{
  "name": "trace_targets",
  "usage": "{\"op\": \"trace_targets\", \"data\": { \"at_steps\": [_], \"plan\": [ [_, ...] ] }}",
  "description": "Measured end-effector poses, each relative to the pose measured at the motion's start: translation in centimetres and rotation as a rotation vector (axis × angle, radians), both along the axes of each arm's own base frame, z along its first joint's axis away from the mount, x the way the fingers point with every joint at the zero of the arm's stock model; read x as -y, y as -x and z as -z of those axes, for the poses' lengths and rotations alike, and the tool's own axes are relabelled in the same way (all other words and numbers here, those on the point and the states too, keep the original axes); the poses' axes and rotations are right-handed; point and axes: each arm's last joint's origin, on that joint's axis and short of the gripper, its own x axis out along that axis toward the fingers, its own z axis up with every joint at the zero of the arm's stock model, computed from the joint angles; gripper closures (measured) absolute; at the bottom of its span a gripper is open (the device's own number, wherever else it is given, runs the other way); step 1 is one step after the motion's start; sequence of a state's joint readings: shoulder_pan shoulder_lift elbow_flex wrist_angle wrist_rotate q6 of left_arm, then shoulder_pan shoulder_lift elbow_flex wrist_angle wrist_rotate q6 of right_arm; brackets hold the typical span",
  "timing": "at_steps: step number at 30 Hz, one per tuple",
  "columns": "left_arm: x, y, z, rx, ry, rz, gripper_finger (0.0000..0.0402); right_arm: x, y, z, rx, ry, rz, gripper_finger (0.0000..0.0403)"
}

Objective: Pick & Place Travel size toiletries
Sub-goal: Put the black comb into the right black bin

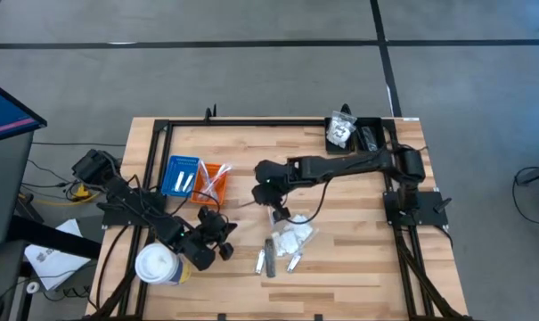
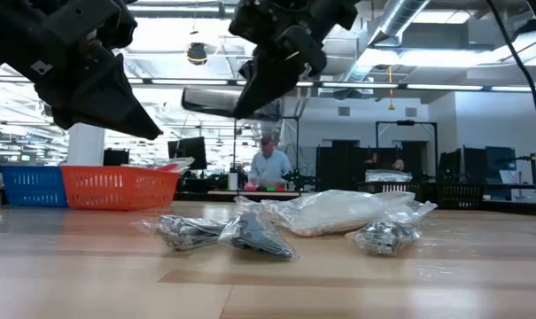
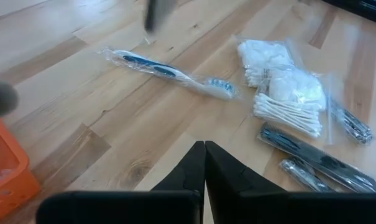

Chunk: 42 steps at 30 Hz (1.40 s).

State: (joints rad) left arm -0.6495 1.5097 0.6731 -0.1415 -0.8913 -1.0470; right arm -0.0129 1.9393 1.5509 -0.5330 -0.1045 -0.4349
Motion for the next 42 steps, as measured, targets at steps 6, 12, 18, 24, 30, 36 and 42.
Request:
{"op": "trace_targets", "data": {
  "at_steps": [6, 12, 18, 24, 30, 36, 42],
  "plan": [
    [0.2, 0.1, 0.0, 0.005, 0.005, 0.009, 0.0399, 1.6, 1.6, -2.0, -0.026, -0.014, 0.056, 0.0387],
    [0.5, 0.2, -0.1, 0.009, 0.008, 0.02, 0.0399, 3.1, 3.8, -3.8, -0.092, -0.021, 0.106, 0.0397],
    [0.8, 0.3, -0.1, 0.012, 0.013, 0.033, 0.0399, 4.6, 6.6, -5.8, -0.156, -0.045, 0.182, 0.0389],
    [0.8, 0.3, -0.1, 0.014, 0.016, 0.038, 0.0399, 5.6, 9.8, -8.5, -0.18, -0.075, 0.264, 0.0399],
    [0.8, 0.3, -0.1, 0.015, 0.018, 0.039, 0.0399, 7.1, 13.6, -11.5, -0.145, -0.064, 0.433, 0.0391],
    [1.2, 0.5, -0.1, 0.021, 0.024, 0.052, 0.0399, 9.5, 18.1, -14.2, -0.089, -0.022, 0.727, 0.0395],
    [1.4, 0.4, -0.3, 0.042, 0.041, 0.059, 0.0399, 12.3, 22.5, -15.1, -0.076, 0.042, 1.068, 0.0391]
  ]
}}
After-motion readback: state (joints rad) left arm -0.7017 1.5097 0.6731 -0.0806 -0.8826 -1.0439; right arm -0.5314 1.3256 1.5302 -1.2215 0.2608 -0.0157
